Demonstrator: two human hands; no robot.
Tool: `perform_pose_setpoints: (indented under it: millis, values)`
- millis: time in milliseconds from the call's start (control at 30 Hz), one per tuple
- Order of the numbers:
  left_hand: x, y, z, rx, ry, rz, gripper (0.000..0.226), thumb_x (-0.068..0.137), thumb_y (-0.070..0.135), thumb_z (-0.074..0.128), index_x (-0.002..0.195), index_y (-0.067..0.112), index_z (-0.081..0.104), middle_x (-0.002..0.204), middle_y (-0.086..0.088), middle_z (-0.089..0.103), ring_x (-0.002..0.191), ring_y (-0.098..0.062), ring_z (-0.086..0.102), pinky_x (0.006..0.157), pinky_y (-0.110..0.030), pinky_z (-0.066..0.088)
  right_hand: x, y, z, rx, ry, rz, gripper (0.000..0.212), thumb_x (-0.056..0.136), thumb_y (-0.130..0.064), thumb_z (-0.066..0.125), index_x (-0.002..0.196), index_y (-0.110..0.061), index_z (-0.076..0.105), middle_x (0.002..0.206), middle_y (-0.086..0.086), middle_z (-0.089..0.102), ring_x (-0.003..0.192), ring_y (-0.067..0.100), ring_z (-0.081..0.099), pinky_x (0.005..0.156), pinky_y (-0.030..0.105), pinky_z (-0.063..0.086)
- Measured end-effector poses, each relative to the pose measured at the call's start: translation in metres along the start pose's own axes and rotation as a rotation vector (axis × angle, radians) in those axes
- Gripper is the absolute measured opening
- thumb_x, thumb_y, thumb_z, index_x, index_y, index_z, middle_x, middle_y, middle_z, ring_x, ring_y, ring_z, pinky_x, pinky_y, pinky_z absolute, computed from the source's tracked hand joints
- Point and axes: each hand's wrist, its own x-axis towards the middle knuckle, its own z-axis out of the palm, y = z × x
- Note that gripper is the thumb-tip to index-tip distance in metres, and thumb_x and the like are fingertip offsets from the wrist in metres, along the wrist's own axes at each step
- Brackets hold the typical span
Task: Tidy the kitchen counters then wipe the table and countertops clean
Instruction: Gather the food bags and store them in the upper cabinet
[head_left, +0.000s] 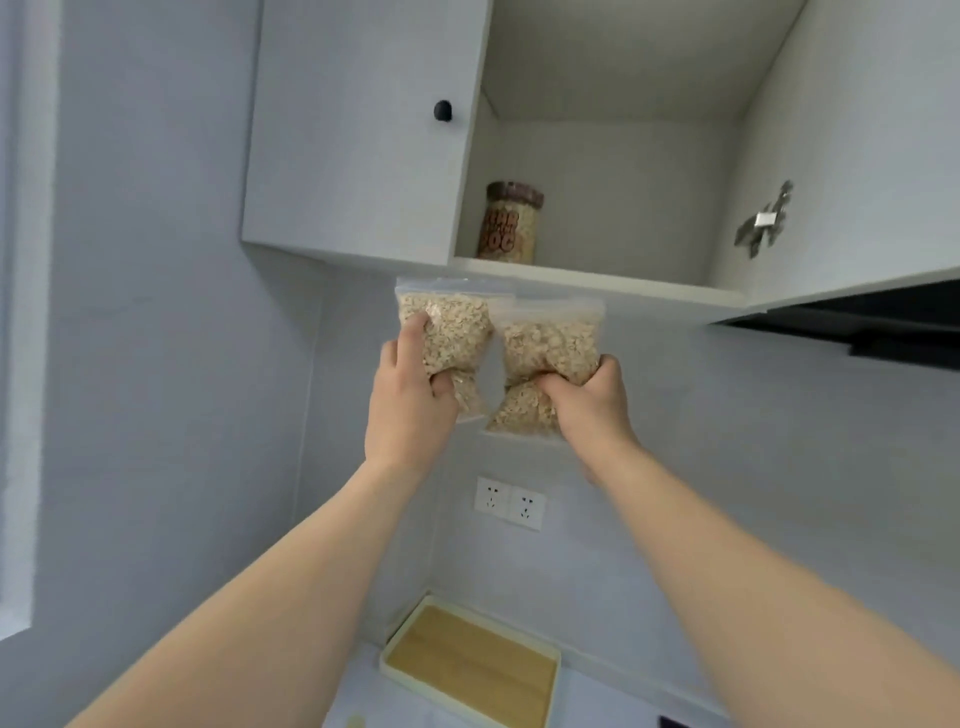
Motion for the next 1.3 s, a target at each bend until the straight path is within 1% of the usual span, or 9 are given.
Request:
perform_pose_setpoints:
  millis: [167, 267, 400, 467, 600, 800, 967, 1133, 1300]
  values:
    - [0.062, 0.05, 0.003, -0.084, 0.085, 0.119, 0.062, 0.093, 0.007, 0.047, 0.148, 0.031, 0.029, 0.134, -0.002, 0.042, 0.111, -0.023, 0.05, 0.085, -0.029, 0.036, 0.038, -0.07, -0.011, -0.004, 0.09, -0.307, 0.036, 0.083, -0.015, 0.069, 0.107, -0.02, 0.043, 0.09, -0.015, 0.053, 0.08, 0.003, 0.053, 0.064, 0.02, 0.041]
    - [0.101, 0.077, 0.01, -0.145, 0.132, 0.172, 0.061, 0.094, 0.006, 0.047, 0.148, 0.028, 0.029, 0.136, -0.003, 0.042, 0.113, -0.023, 0.05, 0.087, -0.028, 0.035, 0.065, -0.103, -0.019, -0.003, 0.136, -0.429, 0.038, 0.086, -0.014, 0.064, 0.116, -0.021, 0.042, 0.098, -0.015, 0.053, 0.094, 0.009, 0.054, 0.08, 0.023, 0.043]
    - [0.148, 0.104, 0.024, -0.18, 0.16, 0.22, 0.061, 0.096, 0.007, 0.045, 0.15, 0.028, 0.026, 0.135, -0.003, 0.04, 0.113, -0.019, 0.046, 0.087, -0.026, 0.032, 0.106, -0.133, -0.03, 0.04, 0.253, -0.539, 0.051, 0.088, -0.008, 0.058, 0.133, -0.021, 0.036, 0.106, -0.017, 0.051, 0.091, -0.003, 0.052, 0.076, 0.01, 0.039]
    - [0.167, 0.109, 0.036, -0.211, 0.146, 0.235, 0.059, 0.097, 0.008, 0.044, 0.149, 0.03, 0.025, 0.137, -0.003, 0.038, 0.116, -0.02, 0.046, 0.088, -0.028, 0.033, 0.128, -0.14, -0.035, 0.048, 0.351, -0.555, 0.059, 0.088, -0.008, 0.057, 0.14, -0.02, 0.032, 0.119, -0.011, 0.05, 0.102, 0.002, 0.052, 0.082, 0.009, 0.038]
    - [0.195, 0.11, 0.068, -0.197, 0.1, 0.267, 0.058, 0.098, 0.01, 0.044, 0.149, 0.029, 0.024, 0.139, -0.004, 0.037, 0.12, -0.027, 0.045, 0.089, -0.033, 0.036, 0.166, -0.138, -0.045, -0.164, 0.532, -0.43, 0.073, 0.09, -0.02, 0.057, 0.15, -0.02, 0.016, 0.139, 0.014, 0.036, 0.125, 0.032, 0.042, 0.099, 0.038, 0.036]
    - [0.231, 0.107, 0.123, -0.166, -0.014, 0.265, 0.055, 0.098, 0.011, 0.043, 0.149, 0.024, 0.025, 0.137, -0.01, 0.036, 0.109, -0.032, 0.05, 0.086, -0.04, 0.043, 0.217, -0.114, -0.055, -0.353, 0.611, -0.232, 0.076, 0.094, -0.027, 0.053, 0.153, -0.02, 0.005, 0.144, 0.019, 0.025, 0.129, 0.038, 0.032, 0.102, 0.045, 0.032]
    - [0.246, 0.089, 0.176, 0.116, -0.26, 0.093, 0.055, 0.092, 0.009, 0.045, 0.144, 0.021, 0.029, 0.144, -0.018, 0.017, 0.122, -0.046, 0.037, 0.098, -0.048, 0.037, 0.255, -0.075, -0.055, -0.564, 0.456, 0.111, 0.069, 0.092, -0.021, 0.052, 0.15, -0.014, 0.016, 0.147, 0.02, 0.024, 0.132, 0.038, 0.032, 0.107, 0.042, 0.031]
    - [0.256, 0.073, 0.208, 0.581, -0.584, 0.176, 0.04, 0.1, 0.022, 0.035, 0.135, 0.013, 0.051, 0.142, -0.015, 0.042, 0.133, -0.039, 0.034, 0.106, -0.049, 0.031, 0.269, -0.059, -0.045, -1.02, 0.199, 0.136, 0.042, 0.101, -0.014, 0.029, 0.139, -0.013, 0.046, 0.147, 0.014, 0.042, 0.135, 0.03, 0.039, 0.111, 0.039, 0.029]
    - [0.257, 0.072, 0.204, 0.636, -0.541, 0.326, 0.041, 0.097, 0.008, 0.033, 0.133, 0.011, 0.051, 0.135, -0.02, 0.045, 0.13, -0.045, 0.028, 0.103, -0.056, 0.031, 0.275, -0.051, -0.05, -1.1, 0.111, 0.118, 0.038, 0.093, -0.014, 0.036, 0.122, -0.004, 0.057, 0.135, 0.023, 0.051, 0.122, 0.035, 0.05, 0.091, 0.031, 0.04]
